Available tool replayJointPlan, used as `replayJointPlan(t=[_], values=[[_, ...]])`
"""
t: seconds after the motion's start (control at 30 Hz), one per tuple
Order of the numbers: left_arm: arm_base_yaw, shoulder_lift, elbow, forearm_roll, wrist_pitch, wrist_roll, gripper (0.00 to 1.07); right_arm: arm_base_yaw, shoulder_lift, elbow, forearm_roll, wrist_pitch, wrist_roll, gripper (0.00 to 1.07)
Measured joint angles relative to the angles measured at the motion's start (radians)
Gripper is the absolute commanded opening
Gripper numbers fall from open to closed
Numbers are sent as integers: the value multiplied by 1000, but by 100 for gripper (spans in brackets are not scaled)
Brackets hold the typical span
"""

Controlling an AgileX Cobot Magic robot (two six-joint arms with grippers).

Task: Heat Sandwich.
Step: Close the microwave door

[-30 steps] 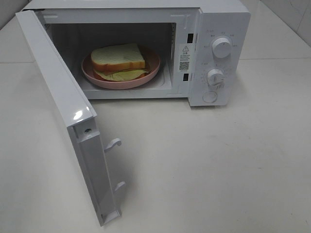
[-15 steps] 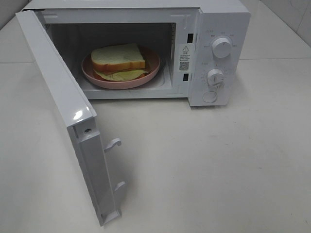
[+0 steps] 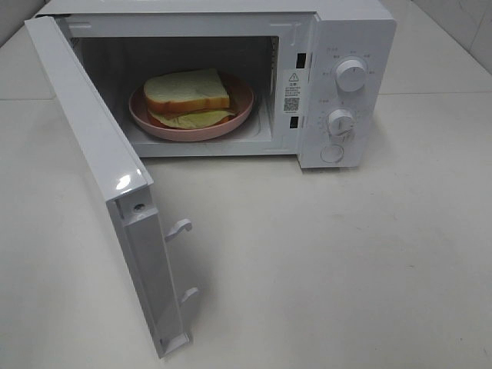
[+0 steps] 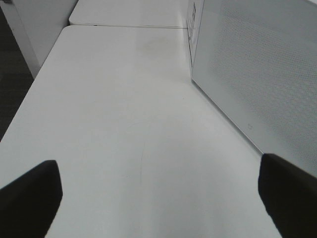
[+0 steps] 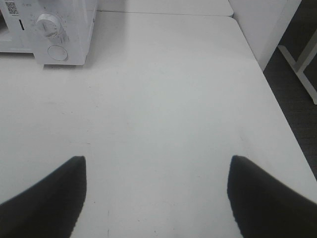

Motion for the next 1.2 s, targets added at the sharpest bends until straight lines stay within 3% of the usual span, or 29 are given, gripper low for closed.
replayJointPlan(t=[1.2], values=[[0,0,0,0,0,0,101,0,0,4,0,0,0,76]])
